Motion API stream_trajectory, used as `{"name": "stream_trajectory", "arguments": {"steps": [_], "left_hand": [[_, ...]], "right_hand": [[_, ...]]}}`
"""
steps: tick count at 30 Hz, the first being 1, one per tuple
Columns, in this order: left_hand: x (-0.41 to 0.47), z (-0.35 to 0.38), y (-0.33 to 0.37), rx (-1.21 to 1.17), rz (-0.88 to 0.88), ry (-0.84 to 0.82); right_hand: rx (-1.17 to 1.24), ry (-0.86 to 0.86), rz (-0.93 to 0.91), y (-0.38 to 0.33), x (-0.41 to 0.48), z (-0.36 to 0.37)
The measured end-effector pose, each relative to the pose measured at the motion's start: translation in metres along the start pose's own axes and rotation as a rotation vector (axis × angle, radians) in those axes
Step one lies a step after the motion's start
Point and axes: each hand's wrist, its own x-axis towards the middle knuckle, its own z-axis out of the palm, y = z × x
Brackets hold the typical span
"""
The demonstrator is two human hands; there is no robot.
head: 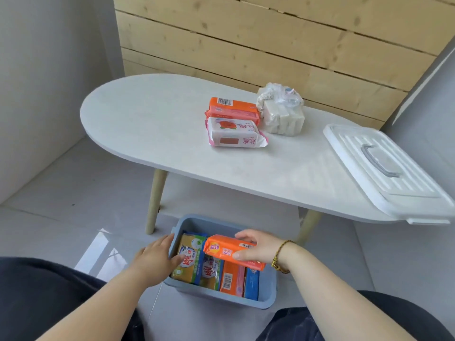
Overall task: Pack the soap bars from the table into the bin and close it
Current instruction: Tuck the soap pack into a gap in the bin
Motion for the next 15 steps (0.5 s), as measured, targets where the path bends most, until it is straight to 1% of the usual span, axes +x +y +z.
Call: {"name": "stream_trajectory", "arguments": {"steps": [3, 6, 11, 15], "left_hand": [[0.01, 0.01, 0.005, -0.032, -0.02, -0.03], [0.02, 0.023, 0.007, -0.077, -0.036, -0.083], [0.037, 0.033, 0.004, -0.052, -0.083, -0.123], [0.043, 0.041, 0.0, 0.004, -0.096, -0.138]], "right_hand": [[0.083, 0.022, 0.104, 0.01, 0.032, 0.004], [0.102, -0.01, 0.174, 0.012, 0.059, 0.008], [0.153, -0.055, 0.225, 0.016, 0.102, 0.017], [0.302, -0.003, 0.231, 0.022, 0.118, 0.018]]}}
